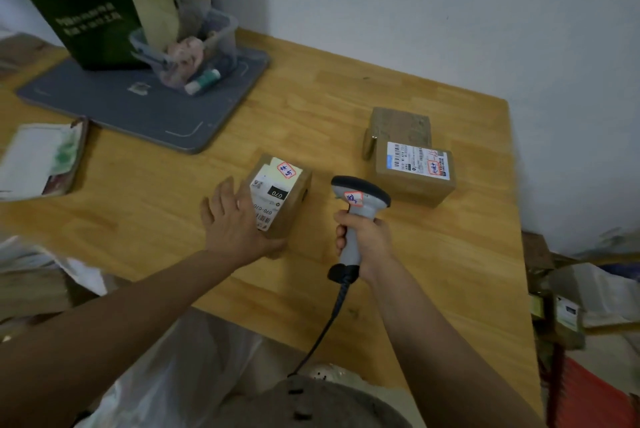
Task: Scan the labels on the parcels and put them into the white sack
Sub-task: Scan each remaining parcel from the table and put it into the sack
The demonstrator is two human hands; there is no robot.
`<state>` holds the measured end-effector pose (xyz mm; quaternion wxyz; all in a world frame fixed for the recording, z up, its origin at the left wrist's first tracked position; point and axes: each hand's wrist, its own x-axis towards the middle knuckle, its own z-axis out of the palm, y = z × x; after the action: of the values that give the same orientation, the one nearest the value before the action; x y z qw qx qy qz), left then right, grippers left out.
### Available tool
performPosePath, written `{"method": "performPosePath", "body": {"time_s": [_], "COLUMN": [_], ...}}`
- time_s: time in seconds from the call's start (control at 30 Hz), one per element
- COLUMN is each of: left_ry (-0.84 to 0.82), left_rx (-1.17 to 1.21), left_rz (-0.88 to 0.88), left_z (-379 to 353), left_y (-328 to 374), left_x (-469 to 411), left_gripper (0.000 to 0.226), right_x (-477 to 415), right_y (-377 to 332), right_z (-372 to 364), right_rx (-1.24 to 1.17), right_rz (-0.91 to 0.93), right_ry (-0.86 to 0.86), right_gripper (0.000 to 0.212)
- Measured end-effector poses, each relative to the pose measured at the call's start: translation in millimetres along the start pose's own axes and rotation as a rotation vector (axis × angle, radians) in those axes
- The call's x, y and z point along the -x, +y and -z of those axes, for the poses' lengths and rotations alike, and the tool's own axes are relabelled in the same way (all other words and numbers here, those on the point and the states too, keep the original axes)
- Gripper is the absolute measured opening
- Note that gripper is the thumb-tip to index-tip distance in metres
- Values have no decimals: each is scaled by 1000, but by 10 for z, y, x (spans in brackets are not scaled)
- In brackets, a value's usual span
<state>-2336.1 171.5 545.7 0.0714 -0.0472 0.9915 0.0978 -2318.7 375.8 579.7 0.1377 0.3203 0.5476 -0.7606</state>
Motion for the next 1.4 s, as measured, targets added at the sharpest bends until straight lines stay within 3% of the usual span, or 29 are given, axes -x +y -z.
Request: {"method": "performPosePath", "body": {"time_s": [0.07, 0.17, 0.37, 0.47, 0.6, 0.7, 0.77, 0.83, 1.03, 1.4], "left_ry": [-69, -126, -164, -265, -412, -292, -213, -159, -215, -228], "left_rx": [62, 162, 200, 136, -126, -145, 48, 157, 287, 676], "left_rz": [152, 206, 158, -23, -328, -284, -162, -84, 107, 35], "left_z": [15, 19, -40, 79, 291, 298, 226, 116, -103, -135], "left_y": [-18, -65, -110, -310, -691, -794, -766, -721, -756, -1022], "left_x": [-71, -100, 16, -36, -106, -59, 18, 98, 244, 389], "left_gripper": [147, 147, 141, 136, 101, 75, 63, 71, 145, 140], "right_x": [51, 126, 290, 378, 460, 508, 529, 549, 665, 949], "right_y": [50, 101, 127, 138, 108, 134, 151, 157, 118, -50], "right_z": [-36, -95, -242, -284, -318, -374, -414, -444, -586, -915], "right_rx": [28, 67, 181, 290, 430, 485, 517, 556, 710, 895], "right_rz": [1, 10, 27, 68, 102, 111, 121, 119, 113, 80], "right_ry": [-4, -17, -96, -135, -175, -179, -184, -198, -274, -373], "right_gripper": [15, 13, 11, 10, 10, 8, 7, 6, 18, 25]}}
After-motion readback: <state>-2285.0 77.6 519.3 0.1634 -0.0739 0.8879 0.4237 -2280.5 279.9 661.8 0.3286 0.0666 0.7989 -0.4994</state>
